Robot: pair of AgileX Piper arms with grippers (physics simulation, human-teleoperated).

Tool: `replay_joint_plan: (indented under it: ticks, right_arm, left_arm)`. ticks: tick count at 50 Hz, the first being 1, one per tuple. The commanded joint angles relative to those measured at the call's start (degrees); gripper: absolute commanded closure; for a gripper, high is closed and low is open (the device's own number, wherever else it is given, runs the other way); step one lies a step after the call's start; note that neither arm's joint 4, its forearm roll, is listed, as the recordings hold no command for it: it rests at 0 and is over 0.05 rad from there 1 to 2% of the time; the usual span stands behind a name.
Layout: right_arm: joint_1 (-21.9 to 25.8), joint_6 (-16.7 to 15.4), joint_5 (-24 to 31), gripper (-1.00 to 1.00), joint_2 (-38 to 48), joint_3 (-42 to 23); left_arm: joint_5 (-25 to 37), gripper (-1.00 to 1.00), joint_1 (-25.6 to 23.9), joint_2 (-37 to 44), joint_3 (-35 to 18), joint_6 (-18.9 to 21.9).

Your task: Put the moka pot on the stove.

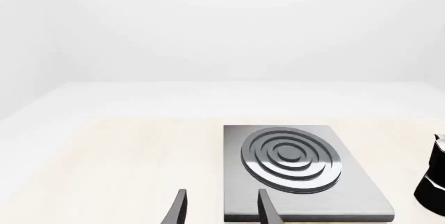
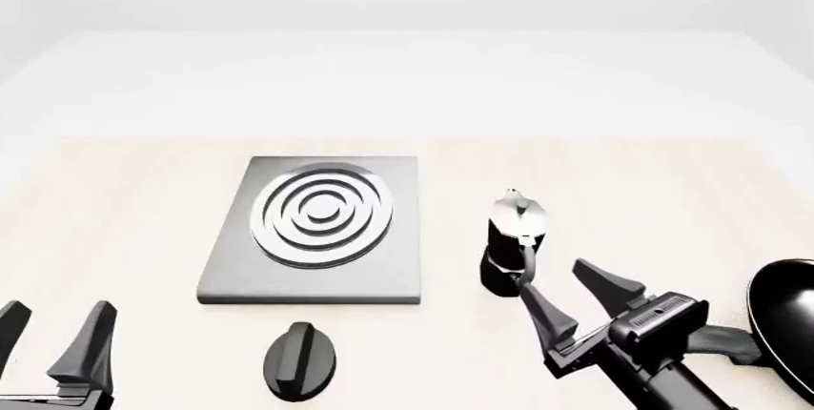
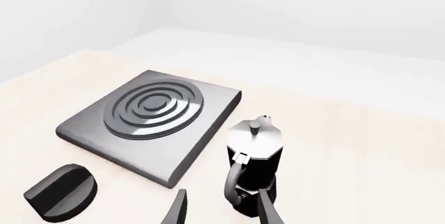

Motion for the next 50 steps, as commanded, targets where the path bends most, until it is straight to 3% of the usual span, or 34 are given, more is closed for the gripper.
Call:
replay_joint_plan:
  ticks: [1,50]
  right_arm:
    - [-0.5,0.4,-0.9,-1.00,3.5,-1.7]
    - [-1.8,0.5,-0.8,-1.00,12.2,-7.2]
  left_arm:
    - [0.0,-1.00,0.0,0.0,0.0,0.0]
    - [0.0,-1.00,0.0,0.0,0.0,0.0]
